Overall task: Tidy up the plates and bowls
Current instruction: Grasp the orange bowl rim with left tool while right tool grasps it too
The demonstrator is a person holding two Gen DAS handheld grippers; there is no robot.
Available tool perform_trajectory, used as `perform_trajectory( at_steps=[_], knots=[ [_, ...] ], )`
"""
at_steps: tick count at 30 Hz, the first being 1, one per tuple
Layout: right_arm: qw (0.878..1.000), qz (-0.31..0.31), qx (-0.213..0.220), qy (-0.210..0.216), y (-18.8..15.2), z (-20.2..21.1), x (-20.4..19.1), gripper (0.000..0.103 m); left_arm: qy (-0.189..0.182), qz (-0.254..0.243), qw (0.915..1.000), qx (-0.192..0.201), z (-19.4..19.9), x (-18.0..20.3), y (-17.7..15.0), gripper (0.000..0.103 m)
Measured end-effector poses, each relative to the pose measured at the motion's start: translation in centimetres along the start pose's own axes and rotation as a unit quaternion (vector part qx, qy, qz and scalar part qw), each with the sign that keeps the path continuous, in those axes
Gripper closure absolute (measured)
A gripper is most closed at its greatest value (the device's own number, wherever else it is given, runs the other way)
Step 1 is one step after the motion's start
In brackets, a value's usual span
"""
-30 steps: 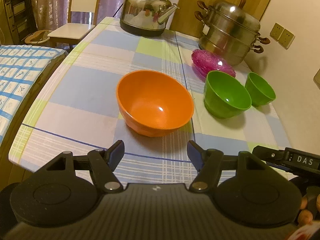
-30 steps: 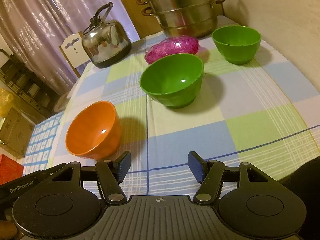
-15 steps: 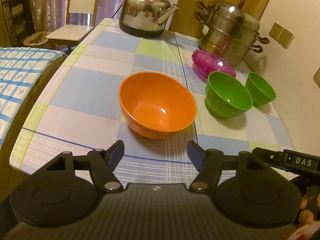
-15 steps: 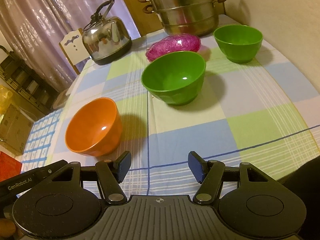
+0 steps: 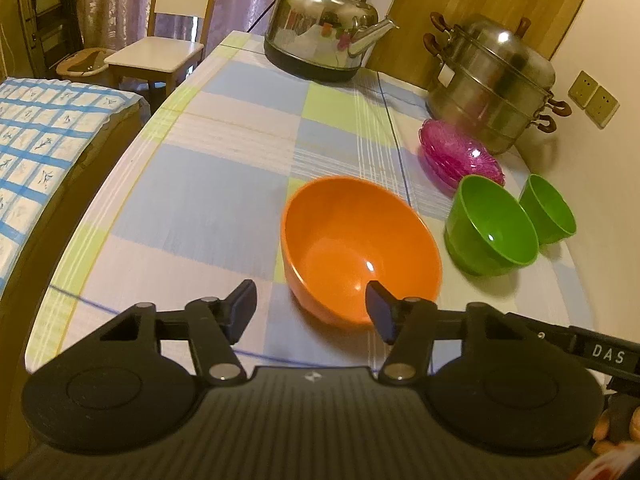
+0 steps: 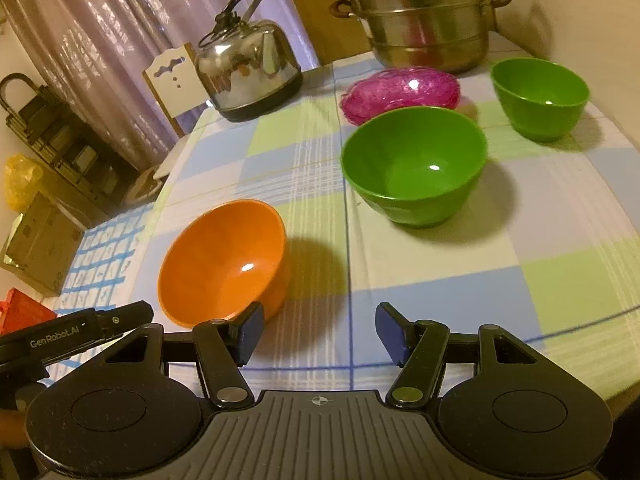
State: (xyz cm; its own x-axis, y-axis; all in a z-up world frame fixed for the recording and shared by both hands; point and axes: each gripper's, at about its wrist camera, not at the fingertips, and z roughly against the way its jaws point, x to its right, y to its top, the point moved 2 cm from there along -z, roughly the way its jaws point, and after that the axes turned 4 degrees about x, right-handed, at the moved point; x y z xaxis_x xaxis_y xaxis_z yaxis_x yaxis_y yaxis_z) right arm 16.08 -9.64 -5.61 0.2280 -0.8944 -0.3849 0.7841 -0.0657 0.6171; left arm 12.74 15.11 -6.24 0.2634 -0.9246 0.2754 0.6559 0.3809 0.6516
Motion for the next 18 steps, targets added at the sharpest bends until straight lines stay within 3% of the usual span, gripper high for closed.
perform_trajectory(
  at_steps=[3,8,18],
  knots=[
    [1.000,0.000,-0.009,0.005,0.7,-1.5,-0.5,0.041,0.001,-0.001,1.0000,-0.005,-1.2,-0.1,0.7,0.054],
    [1.000,0.014,-0.021,0.006,2.0,-4.2,-1.4,0.054,0.002,0.004,0.9999,-0.012,-3.0,-0.9,1.7,0.062],
    [0.998,0.039,-0.046,0.006,2.9,-8.5,-1.7,0.068,0.005,0.005,0.9997,-0.022,-5.7,-1.6,2.8,0.075]
  ],
)
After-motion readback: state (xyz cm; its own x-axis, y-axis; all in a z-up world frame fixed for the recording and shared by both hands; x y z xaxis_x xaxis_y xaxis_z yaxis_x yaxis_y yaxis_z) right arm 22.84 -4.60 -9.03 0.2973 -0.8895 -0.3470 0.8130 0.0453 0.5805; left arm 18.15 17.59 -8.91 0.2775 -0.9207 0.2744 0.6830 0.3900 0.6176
